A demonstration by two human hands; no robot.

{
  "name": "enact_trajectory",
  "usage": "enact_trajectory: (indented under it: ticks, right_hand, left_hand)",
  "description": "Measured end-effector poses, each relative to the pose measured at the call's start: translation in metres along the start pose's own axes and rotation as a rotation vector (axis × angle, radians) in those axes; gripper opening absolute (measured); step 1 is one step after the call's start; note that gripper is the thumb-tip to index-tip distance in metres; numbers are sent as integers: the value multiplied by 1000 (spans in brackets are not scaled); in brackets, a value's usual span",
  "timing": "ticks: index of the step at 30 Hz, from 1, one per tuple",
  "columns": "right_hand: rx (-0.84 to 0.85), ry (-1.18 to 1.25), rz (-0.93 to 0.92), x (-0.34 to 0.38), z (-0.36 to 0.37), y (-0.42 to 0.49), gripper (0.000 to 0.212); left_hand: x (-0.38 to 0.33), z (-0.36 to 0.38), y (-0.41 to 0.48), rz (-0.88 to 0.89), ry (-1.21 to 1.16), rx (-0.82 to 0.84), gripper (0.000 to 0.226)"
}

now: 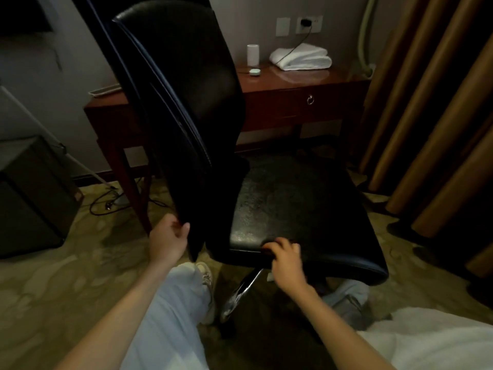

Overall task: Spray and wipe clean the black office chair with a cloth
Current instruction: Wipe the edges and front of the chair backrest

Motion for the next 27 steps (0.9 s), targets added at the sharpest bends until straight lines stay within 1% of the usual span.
enact_trajectory:
  ticks: [2,3,7,9,12,15,16,18,19,20,21,22,24,25,26,27]
  right_hand:
    - [96,139,-86,34,18,2,52]
    - [102,190,-115,46,20,0,52]
    - [-24,417,-66,64,-1,-24,50]
    - [-87,463,-41,62,-20,-38,53]
    - [-154,455,-27,66,-53,-55,58]
    - [-287,459,-30,79,-94,-68,61]
    - [-346,467,-43,86,-109,-72,60]
    - [-458,484,-79,104,-139,-83,52]
    - [-507,487,-99,114,-154,-88,48]
    - [-553,478,-125,125,-168,-93,46]
    - [-588,460,-160,137,-182,-98,43]
    - [-613,434,-201,148,-194,-102,40]
    - [-646,366,-278,165,-213,-108,40]
    - [-663,325,-304,170,-220,-110,41]
    - [-679,284,-319,171,-227,-111,41]
    - [-693,245,-320,168,-234,-112,41]
  left_hand:
    - [4,2,-12,-18,-82,52,10]
    - [6,4,-17,-27,-116,81,10]
    - [11,15,-44,-16,-192,189,18]
    - [14,22,-61,-28,-208,234,24]
    - [12,33,-92,-50,-238,301,34]
    - [7,50,-125,-76,-289,356,38]
    - [3,55,-136,-70,-318,378,39]
    - [-5,66,-159,-37,-390,433,42]
    - [-10,72,-169,-9,-388,464,39]
    - [-16,78,-179,23,-362,516,36]
    - [-23,84,-189,36,-345,602,39]
    - [-30,91,-200,35,-367,709,42]
    - [-44,97,-221,31,-381,896,41]
    - [-50,96,-226,47,-359,939,41]
    - [-56,93,-227,69,-351,948,40]
    - [-58,89,-223,100,-344,910,39]
Point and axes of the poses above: each hand's wrist, its own y-axis towards the middle knuckle, its own z-axis out of the palm, x = y × z, the point moved 9 cm from there along y, towards the middle knuckle, and after that the axes turned 14 degrees about -z, right-handed, at the moved point
